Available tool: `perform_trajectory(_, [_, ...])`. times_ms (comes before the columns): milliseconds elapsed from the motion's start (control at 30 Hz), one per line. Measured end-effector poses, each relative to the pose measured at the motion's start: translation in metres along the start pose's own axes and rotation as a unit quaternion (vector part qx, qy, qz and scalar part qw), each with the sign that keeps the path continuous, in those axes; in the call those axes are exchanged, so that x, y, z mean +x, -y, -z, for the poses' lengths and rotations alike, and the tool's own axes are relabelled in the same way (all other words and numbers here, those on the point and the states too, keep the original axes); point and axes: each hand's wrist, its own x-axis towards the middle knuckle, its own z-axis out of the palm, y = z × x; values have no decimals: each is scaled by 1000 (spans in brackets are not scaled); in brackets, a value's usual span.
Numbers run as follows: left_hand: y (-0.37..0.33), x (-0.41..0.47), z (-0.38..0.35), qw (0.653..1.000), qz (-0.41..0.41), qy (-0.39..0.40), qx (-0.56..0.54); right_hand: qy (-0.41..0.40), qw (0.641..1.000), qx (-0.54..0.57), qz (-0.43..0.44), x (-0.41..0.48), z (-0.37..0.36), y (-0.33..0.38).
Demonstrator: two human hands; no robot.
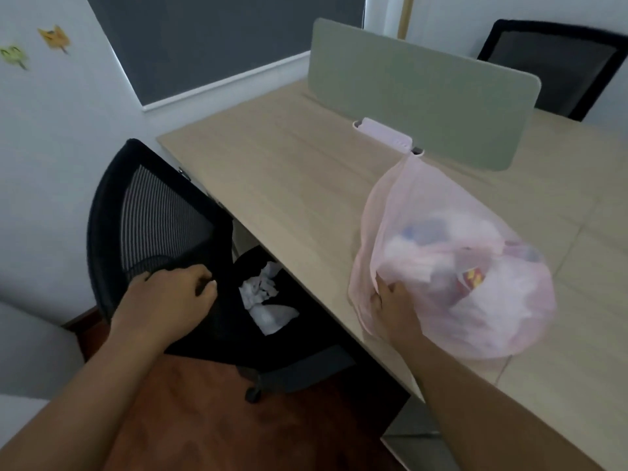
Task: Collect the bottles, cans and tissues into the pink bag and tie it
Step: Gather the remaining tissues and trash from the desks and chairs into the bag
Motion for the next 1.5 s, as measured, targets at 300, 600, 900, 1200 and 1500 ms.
perform_trajectory(300, [44,18,-44,991,-29,-8,-128,-117,989,34,-82,30,-12,36])
perform_trajectory(600, [35,56,-174,989,-4,125,-81,-140,989,46,-2,101,-8,79])
perform_trajectory(900, [41,114,-248,976,27,214,-24,-198,977,65,51,180,0,114])
perform_trajectory(1200, [68,181,-312,964,39,245,93,-145,986,46,65,217,6,155])
perform_trajectory(1500, [95,235,-366,944,-5,293,152,-107,991,77,34,218,8,162])
